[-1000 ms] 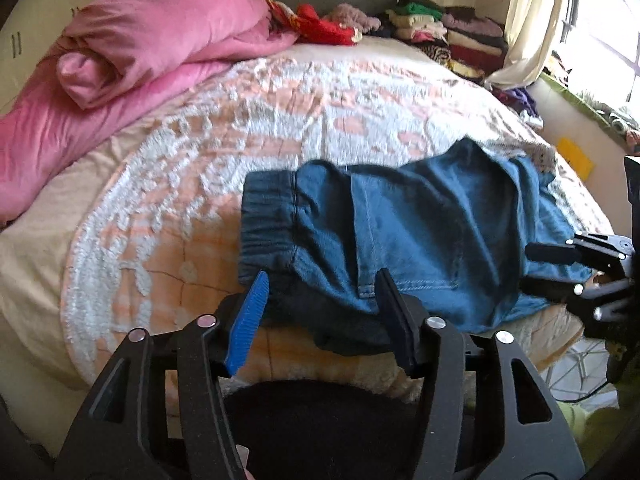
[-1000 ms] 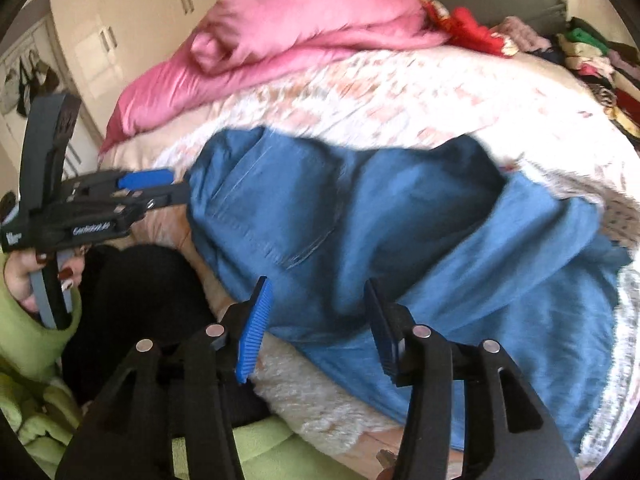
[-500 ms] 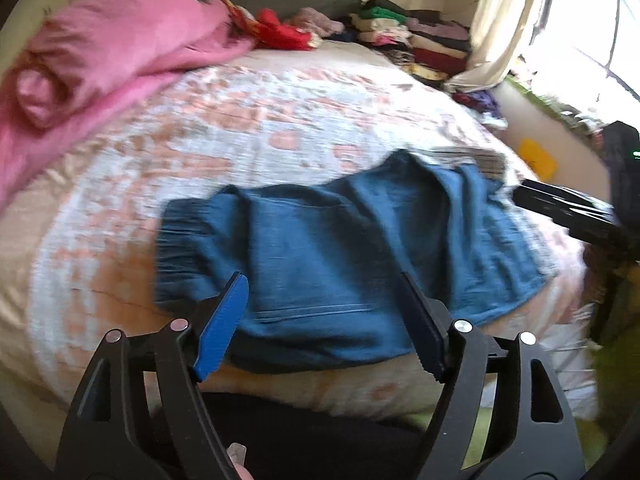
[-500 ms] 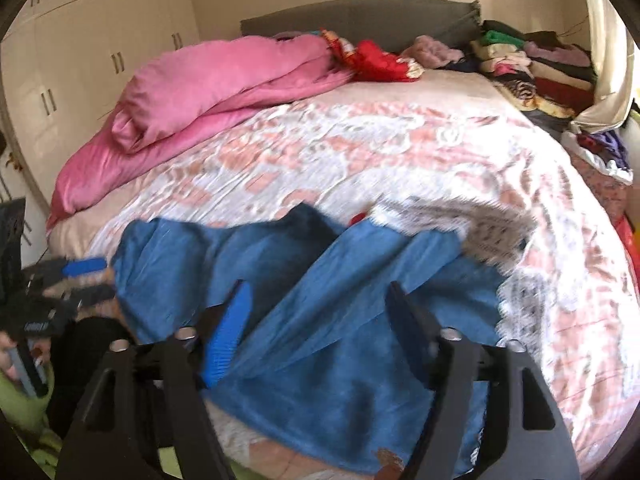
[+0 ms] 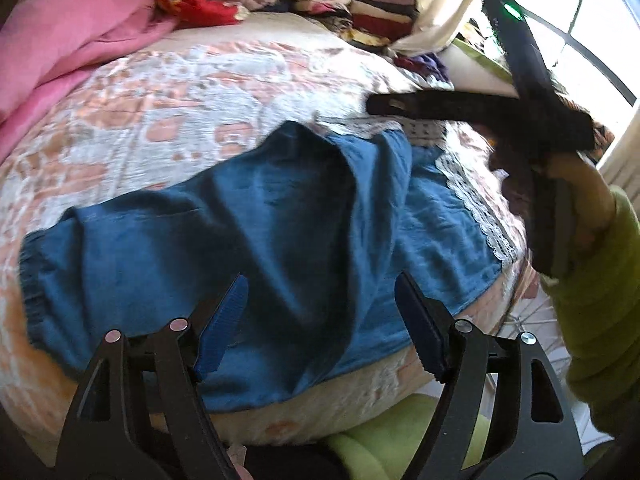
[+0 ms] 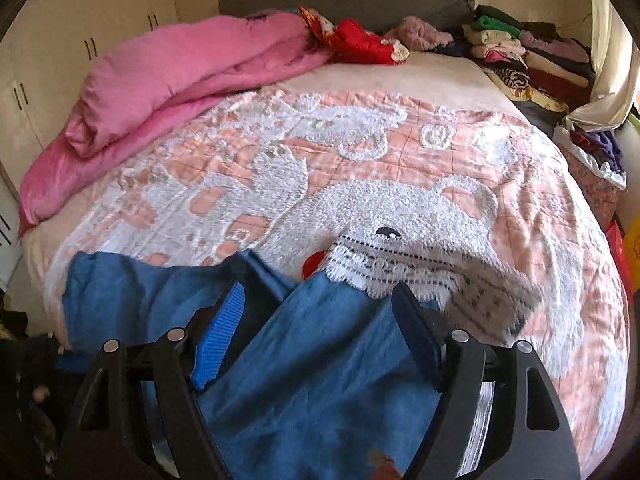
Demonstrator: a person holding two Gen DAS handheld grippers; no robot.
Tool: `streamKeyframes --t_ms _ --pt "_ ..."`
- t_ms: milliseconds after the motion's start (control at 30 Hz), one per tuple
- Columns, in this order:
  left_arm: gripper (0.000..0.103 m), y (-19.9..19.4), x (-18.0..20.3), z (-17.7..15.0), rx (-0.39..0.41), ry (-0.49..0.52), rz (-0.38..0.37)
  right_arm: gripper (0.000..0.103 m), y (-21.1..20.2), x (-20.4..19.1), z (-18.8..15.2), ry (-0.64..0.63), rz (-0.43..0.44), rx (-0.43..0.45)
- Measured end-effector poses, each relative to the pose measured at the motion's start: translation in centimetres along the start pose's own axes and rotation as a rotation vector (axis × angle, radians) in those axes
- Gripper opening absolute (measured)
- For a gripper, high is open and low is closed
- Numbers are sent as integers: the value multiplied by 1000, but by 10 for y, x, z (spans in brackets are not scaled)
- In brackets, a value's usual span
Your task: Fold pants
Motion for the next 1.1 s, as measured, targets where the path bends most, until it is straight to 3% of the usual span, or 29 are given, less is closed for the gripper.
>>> streamKeyframes --t_ms 267,367,433,500,567,700,733,1000,1100 --pt "67 43 17 16 -63 33 -49 75 57 6 21 -15 -45 -91" --pt "58 57 22 18 -84 23 -86 75 83 5 25 -34 -88 -130" --pt "39 65 26 16 -91 38 -72 75 98 8 25 -17 -91 -158" --pt "29 72 29 12 -104 41 -77 74 112 11 25 11 -88 -184" --pt "28 78 29 7 -112 28 -90 60 121 15 23 33 -84 -196" --pt "28 77 29 4 -100 30 -102 19 124 25 25 35 -110 -156" --pt "28 77 28 4 -98 29 -105 13 122 28 25 45 -92 -149" --pt "28 75 25 2 -79 40 -96 8 66 48 28 124 -41 -9" --pt "35 71 24 1 -68 40 -91 8 35 57 29 163 -14 45"
Point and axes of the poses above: each gripper's, at about its wrist camera, not at the fingertips, and y roughly the way its jaws point, x to its right, z to its top, the point moved 4 cm from there along y, roughly the way its jaws point, and after that the axes turned 5 degrees about y, right-handed, at the moved point
